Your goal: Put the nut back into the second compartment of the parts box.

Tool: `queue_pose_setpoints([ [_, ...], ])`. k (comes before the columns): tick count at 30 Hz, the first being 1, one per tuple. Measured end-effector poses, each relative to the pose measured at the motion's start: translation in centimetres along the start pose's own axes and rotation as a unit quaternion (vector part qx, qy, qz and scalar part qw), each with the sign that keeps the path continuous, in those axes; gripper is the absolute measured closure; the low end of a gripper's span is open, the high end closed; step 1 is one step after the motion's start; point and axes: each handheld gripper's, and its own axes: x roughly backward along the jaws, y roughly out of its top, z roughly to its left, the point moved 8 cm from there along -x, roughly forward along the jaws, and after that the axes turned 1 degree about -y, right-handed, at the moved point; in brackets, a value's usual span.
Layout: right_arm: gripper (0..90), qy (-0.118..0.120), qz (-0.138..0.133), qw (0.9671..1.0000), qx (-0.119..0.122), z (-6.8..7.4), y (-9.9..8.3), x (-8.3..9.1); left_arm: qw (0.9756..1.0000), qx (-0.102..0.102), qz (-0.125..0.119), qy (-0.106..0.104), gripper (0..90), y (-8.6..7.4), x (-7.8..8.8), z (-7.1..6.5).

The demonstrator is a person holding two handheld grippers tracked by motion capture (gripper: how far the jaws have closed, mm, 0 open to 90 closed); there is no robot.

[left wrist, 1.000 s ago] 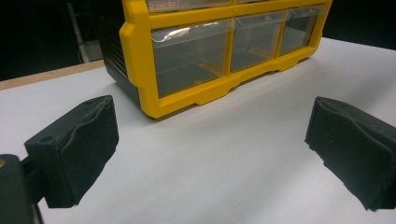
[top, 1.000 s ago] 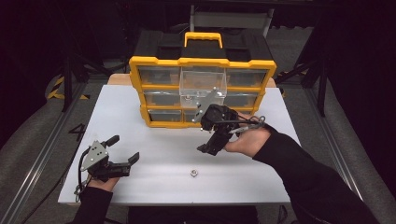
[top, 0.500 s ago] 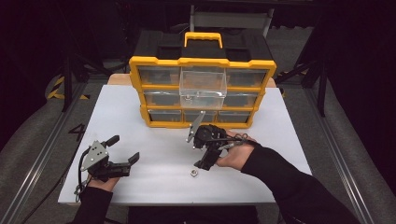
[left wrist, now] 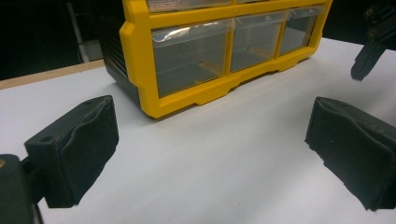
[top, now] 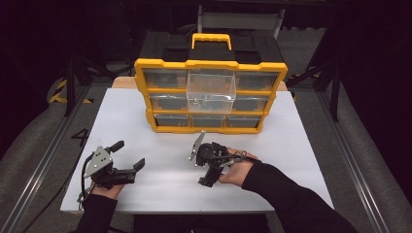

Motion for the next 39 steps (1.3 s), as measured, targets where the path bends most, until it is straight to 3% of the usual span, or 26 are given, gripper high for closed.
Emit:
queue_pose_setpoints([
  [8,26.9,0.011,0.029,0.9994,0.016,0.8,-0.6,-2.6,1.0,-0.001,0.001,0.001,3.3,0.0,0.0,0.0],
  [15,44.9,0.017,0.039,0.9991,0.008,0.9,-0.7,-3.7,1.0,-0.001,0.001,0.001,3.3,0.0,0.0,0.0],
  [18,58.3,0.015,0.048,0.9987,0.013,1.0,-0.5,-3.9,1.0,-0.001,0.002,0.0,3.3,0.0,0.0,0.0],
  [23,67.4,0.004,0.055,0.9983,0.017,0.9,-0.1,-4.1,1.0,-0.002,0.002,0.0,3.3,0.0,0.0,0.0],
  [30,69.7,0.003,0.068,0.9973,0.027,0.9,-0.4,-3.6,1.0,-0.001,0.0,0.001,3.4,0.0,0.1,0.0],
  [39,69.7,-0.001,0.067,0.997,0.04,0.8,-0.4,0.3,1.0,-0.001,0.001,-0.001,3.4,0.0,0.0,-0.1],
])
